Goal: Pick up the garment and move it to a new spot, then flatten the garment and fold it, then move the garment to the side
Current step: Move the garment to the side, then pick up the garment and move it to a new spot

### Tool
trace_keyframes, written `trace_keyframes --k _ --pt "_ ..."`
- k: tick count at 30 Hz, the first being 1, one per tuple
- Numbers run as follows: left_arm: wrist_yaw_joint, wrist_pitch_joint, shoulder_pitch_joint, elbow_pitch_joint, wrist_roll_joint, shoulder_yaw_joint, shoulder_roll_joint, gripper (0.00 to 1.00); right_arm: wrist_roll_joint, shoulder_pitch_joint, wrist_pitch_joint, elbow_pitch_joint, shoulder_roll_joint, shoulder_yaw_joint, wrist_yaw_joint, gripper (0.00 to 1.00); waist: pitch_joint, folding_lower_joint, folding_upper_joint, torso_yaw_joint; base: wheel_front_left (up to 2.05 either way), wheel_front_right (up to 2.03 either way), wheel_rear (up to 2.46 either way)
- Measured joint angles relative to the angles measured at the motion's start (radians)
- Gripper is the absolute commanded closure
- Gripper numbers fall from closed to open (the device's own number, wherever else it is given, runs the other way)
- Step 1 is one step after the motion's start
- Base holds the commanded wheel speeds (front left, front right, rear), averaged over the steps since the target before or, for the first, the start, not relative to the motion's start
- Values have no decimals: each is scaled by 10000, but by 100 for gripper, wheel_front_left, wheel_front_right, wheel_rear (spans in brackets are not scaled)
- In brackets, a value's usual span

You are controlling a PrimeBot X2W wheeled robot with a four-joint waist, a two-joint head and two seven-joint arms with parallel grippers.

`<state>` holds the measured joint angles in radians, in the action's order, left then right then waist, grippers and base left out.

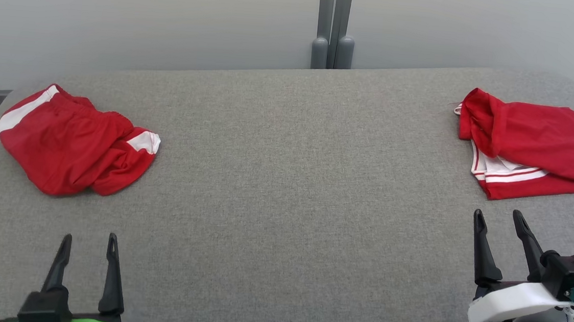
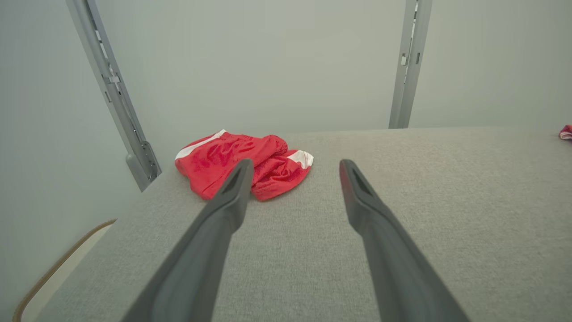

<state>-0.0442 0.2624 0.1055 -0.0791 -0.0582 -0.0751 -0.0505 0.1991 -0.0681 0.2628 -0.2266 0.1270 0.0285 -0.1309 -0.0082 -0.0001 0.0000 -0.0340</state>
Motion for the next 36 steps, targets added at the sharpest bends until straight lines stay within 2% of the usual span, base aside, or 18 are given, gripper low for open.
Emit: trace_keyframes --k 2,12,36 --pt "-90 -6 122 -336 -44 69 -13 0 -111 161 0 75 -84 136 0 0 -68 0 0 -27 0 0 0" --pt "-50 -2 125 -267 8 35 -21 0 -278 540 0 12 -345 351 0 0 -220 0 0 -80 0 0 0" --pt "182 -2 119 -694 86 58 -94 0 -334 554 0 -407 -382 188 0 0 -282 0 0 28 0 0 0"
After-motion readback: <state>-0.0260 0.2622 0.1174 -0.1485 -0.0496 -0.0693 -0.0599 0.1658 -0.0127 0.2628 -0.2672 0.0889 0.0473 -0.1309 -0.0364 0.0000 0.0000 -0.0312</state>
